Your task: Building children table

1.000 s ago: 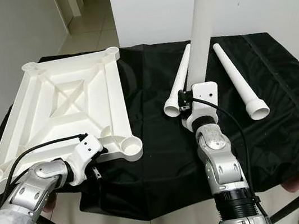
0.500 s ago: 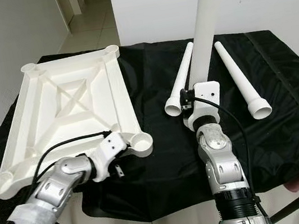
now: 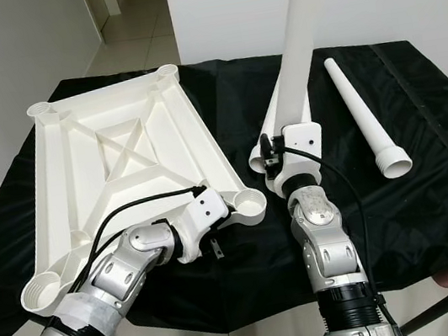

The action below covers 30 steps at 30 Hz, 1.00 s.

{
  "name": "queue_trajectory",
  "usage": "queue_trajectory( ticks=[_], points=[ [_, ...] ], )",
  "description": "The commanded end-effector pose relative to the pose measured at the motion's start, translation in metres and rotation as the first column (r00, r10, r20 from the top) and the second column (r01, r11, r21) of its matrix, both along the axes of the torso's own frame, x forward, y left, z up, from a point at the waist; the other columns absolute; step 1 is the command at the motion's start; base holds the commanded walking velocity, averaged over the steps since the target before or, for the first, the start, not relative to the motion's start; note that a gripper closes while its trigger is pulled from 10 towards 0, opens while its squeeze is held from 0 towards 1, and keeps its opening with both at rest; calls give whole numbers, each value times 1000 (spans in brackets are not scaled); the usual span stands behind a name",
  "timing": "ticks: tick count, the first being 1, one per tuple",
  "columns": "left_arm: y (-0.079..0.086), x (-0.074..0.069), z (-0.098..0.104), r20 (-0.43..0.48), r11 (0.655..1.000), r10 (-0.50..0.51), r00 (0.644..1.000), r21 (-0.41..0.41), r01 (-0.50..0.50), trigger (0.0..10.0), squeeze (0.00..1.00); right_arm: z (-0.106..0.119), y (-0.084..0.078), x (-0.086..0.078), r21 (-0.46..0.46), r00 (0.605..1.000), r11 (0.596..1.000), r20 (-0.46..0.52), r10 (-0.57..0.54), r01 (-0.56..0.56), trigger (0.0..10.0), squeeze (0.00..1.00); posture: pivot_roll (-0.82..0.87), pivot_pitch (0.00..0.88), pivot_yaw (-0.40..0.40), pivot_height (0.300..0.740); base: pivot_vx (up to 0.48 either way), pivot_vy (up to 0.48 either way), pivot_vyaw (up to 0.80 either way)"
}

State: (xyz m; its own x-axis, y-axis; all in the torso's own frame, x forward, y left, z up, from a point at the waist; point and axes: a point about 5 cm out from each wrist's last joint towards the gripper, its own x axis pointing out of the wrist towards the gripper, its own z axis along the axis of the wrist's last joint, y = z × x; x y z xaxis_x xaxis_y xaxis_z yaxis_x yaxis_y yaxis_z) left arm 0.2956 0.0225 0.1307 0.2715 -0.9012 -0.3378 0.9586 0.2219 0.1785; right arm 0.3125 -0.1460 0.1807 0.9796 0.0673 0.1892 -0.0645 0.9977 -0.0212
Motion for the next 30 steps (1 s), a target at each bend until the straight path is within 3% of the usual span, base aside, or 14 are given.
queue_trajectory(
  ticks=[1,8,9,11,12,13,16,28,30],
  points=[
    [5,6,4,35,998,60,998,-5,-60,10000,0,7,6,-2,11,998,999,42,39,-40,10000,0,0,32,57,740,0,0,0],
    [19,11,10,34,995,98,995,-23,-98,10000,0,8,13,-5,-4,994,996,58,88,-88,10000,0,7,33,55,740,0,0,0],
    [40,15,18,10,986,163,986,-42,-163,10000,0,8,24,-7,-25,984,986,76,164,-162,10000,0,15,32,51,740,0,0,0],
    [40,15,18,10,986,163,986,-42,-163,10000,0,8,24,-7,-25,984,986,76,164,-162,10000,0,15,32,51,740,0,0,0],
    [56,13,26,-23,971,216,976,-96,-217,10000,0,4,30,-7,-18,974,977,73,215,-214,10000,0,35,33,32,740,0,0,0],
    [56,13,26,-23,971,216,976,-96,-217,10000,0,4,30,-7,-18,974,977,73,215,-214,10000,0,35,33,32,740,0,0,0],
    [78,4,42,-42,946,254,966,-199,-257,10000,0,-8,39,-7,11,949,950,42,312,-312,10000,0,44,35,19,740,0,0,0],
    [86,-6,43,-58,948,238,969,-201,-245,10000,0,-30,39,-11,10,931,931,-31,365,-365,10000,0,47,39,9,740,0,0,0],
    [86,-17,43,-72,954,201,977,-210,-212,10000,0,-43,32,-13,28,931,934,-71,358,-357,10000,0,48,39,10,740,0,0,0]
  ],
)
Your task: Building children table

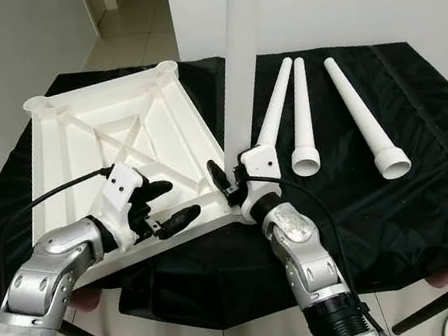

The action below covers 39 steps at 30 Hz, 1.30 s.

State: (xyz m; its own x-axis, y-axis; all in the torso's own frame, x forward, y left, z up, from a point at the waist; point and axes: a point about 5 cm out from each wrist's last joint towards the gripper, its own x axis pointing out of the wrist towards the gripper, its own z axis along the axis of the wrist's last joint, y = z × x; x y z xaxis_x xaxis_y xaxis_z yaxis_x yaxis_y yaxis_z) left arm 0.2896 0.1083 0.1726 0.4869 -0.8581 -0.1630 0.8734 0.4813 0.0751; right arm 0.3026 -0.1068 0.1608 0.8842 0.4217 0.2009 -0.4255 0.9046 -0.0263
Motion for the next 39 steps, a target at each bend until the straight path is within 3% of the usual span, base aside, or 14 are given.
queue_trajectory(
  ticks=[1,6,24,32,39],
  points=[
    [0,-11,1,-13,999,-43,999,-11,43,10000,0,-23,-7,-3,0,996,1000,-90,-9,9,10000,0,48,39,10,740,0,0,0],
    [-1,-20,1,-15,998,-66,998,-5,65,10000,0,-30,-17,-3,14,993,999,-114,-31,32,10000,0,50,38,10,740,0,0,0],
    [-2,-24,3,-19,999,-49,999,10,49,10000,0,-45,-33,5,61,983,993,-162,-88,99,10000,0,48,39,15,740,0,0,0],
    [-1,-22,4,-24,999,-37,999,10,37,10000,0,-49,-26,2,-107,995,994,-96,-5,-5,10000,0,49,39,14,740,0,0,0],
    [0,-21,5,-23,999,-32,999,7,32,10000,0,-57,-24,-3,-201,995,978,-91,42,-59,10000,0,50,38,15,740,0,0,0]
  ],
)
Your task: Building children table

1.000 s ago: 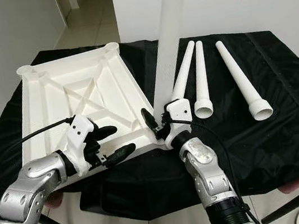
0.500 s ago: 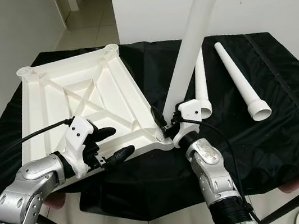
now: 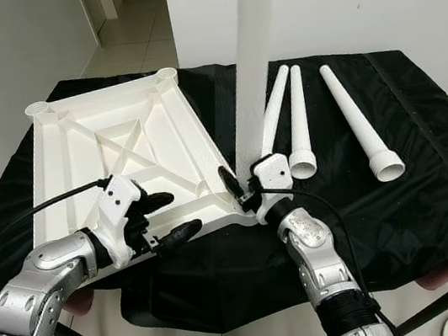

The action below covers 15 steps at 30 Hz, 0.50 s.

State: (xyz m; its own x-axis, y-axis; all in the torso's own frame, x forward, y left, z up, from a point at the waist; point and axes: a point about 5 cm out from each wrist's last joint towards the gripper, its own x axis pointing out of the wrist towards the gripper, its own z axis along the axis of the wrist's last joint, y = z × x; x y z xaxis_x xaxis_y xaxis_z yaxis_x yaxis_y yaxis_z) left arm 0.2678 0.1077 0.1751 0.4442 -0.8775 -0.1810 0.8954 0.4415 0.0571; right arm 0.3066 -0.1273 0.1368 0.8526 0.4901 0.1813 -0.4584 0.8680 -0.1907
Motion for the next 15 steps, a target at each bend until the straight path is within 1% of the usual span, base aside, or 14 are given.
queue_trajectory(
  ticks=[1,2,3,4,5,9,11,13,14,15],
  points=[
    [1,1,2,1,1000,13,1000,-1,-13,10000,0,-33,-4,-7,-53,990,999,-144,-10,2,10000,0,50,38,15,740,0,0,0],
    [1,1,2,1,1000,13,1000,-1,-13,10000,0,-33,-4,-7,-53,990,999,-144,-10,2,10000,0,50,38,15,740,0,0,0],
    [1,1,3,0,1000,15,1000,-1,-15,10000,0,-35,-5,-7,-82,990,997,-144,0,-12,10000,0,50,40,16,740,0,0,0],
    [1,1,3,0,1000,15,1000,-1,-15,10000,0,-35,-5,-7,-82,990,997,-144,0,-12,10000,0,50,40,16,740,0,0,0],
    [2,2,3,1,1000,18,1000,0,-18,10000,0,-36,-5,-7,-107,990,994,-143,7,-22,10000,0,51,39,17,740,0,0,0],
    [3,3,4,2,1000,22,1000,0,-22,10000,0,-37,-6,-6,-116,989,993,-146,11,-28,10000,0,52,40,18,740,0,0,0],
    [4,3,4,3,1000,25,1000,1,-25,10000,0,-38,-6,-4,-106,987,994,-160,17,-35,10000,0,55,39,19,740,0,0,0],
    [5,4,5,8,1000,30,1000,3,-30,10000,0,-39,-4,1,-62,977,998,-212,19,-33,10000,0,58,36,20,740,0,0,0],
    [5,4,5,8,1000,30,1000,3,-30,10000,0,-39,-4,1,-62,977,998,-212,19,-33,10000,0,58,36,20,740,0,0,0],
    [5,5,5,9,1000,31,999,4,-31,10000,0,-40,-4,3,-47,972,998,-234,16,-28,10000,0,58,36,20,740,0,0,0]
  ],
)
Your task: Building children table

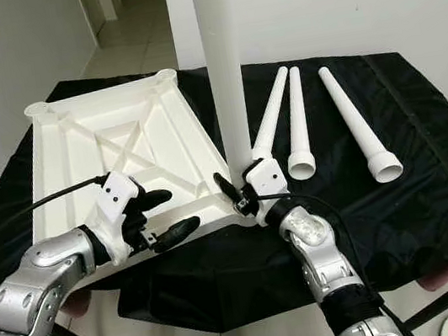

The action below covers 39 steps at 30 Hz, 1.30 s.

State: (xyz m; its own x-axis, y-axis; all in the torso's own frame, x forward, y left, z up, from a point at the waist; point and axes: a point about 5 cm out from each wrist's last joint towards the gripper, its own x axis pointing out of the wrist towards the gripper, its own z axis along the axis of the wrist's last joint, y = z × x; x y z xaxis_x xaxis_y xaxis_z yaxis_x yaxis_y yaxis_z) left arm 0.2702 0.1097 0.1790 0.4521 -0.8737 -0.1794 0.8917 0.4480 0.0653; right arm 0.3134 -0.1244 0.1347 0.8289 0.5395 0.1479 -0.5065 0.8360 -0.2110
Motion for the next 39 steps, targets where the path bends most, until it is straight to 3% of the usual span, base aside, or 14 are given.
queue_trajectory(
  ticks=[1,4,21,35,39],
  points=[
    [3,2,1,0,1000,23,1000,2,-23,10000,0,-38,-7,-4,-25,976,999,-214,-35,30,10000,0,58,36,20,740,0,0,0],
    [3,3,3,6,1000,27,1000,2,-27,10000,0,-41,-4,3,-9,957,999,-288,-45,44,10000,0,61,33,20,740,0,0,0],
    [7,5,4,14,999,40,999,11,-40,10000,0,-42,-2,10,116,923,984,-376,-82,135,10000,0,65,32,16,740,0,0,0],
    [7,4,4,15,999,41,999,13,-41,10000,0,-45,0,6,109,931,984,-354,-92,138,10000,0,63,28,10,740,0,0,0],
    [7,4,3,18,999,43,999,12,-43,10000,0,-38,5,5,156,930,959,-321,-178,237,10000,0,68,22,-3,740,0,0,0]
  ],
)
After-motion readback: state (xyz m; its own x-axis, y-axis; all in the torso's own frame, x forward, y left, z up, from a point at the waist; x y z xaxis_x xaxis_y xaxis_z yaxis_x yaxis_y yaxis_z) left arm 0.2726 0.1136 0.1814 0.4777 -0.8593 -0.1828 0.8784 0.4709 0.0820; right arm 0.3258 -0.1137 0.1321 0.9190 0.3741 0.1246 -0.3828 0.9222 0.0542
